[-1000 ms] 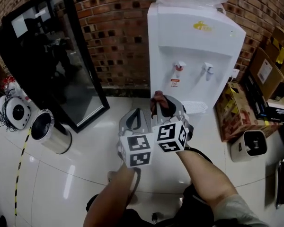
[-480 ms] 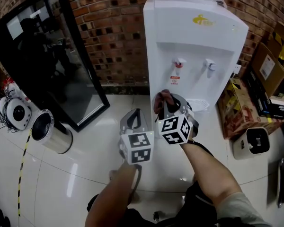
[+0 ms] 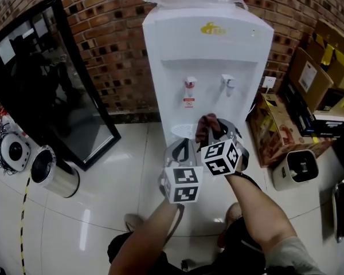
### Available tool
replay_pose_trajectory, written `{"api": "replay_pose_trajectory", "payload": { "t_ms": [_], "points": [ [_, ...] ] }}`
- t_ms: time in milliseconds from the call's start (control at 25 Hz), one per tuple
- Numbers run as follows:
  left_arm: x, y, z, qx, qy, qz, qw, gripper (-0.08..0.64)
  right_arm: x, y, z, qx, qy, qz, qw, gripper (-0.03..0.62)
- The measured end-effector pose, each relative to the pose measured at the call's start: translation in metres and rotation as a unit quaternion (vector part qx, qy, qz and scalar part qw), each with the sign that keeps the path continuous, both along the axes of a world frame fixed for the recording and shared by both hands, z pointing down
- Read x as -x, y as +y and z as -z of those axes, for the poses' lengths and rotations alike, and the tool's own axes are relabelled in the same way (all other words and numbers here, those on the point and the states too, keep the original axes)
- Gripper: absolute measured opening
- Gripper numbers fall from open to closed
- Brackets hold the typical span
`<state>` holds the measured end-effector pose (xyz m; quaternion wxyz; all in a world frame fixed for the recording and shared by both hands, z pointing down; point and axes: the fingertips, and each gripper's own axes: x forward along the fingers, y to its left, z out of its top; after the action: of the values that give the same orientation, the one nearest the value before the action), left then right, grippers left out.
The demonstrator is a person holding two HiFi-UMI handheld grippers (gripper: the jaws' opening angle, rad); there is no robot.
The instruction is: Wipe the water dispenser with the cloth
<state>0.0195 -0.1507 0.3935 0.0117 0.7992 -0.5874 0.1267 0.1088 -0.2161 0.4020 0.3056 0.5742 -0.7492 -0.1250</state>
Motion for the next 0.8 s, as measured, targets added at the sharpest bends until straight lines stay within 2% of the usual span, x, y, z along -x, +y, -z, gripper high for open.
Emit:
{"api": "replay_pose_trajectory", "payload": {
  "t_ms": [320, 520, 680, 800],
  "points": [
    [-0.077, 0.011, -0.001, 0.0, 0.009, -0.069, 0.9976, 0.0, -0.109, 0.021, 0.003, 0.012, 0.019, -0.079, 0.997, 0.078],
    [-0.104, 0.017, -0.008, 0.006, 0.007, -0.092, 0.9957, 0.0, -0.149, 0.031, -0.011, 0.028, 0.034, -0.104, 0.994, 0.078],
    [-0.107, 0.024, -0.015, 0.008, 0.006, -0.098, 0.9951, 0.0, -0.146, 0.036, -0.02, 0.035, 0.027, -0.091, 0.995, 0.078],
    [-0.087, 0.027, -0.019, 0.001, 0.003, -0.088, 0.9961, 0.0, -0.096, 0.049, -0.01, 0.02, 0.014, -0.022, 0.999, 0.078]
  ]
}}
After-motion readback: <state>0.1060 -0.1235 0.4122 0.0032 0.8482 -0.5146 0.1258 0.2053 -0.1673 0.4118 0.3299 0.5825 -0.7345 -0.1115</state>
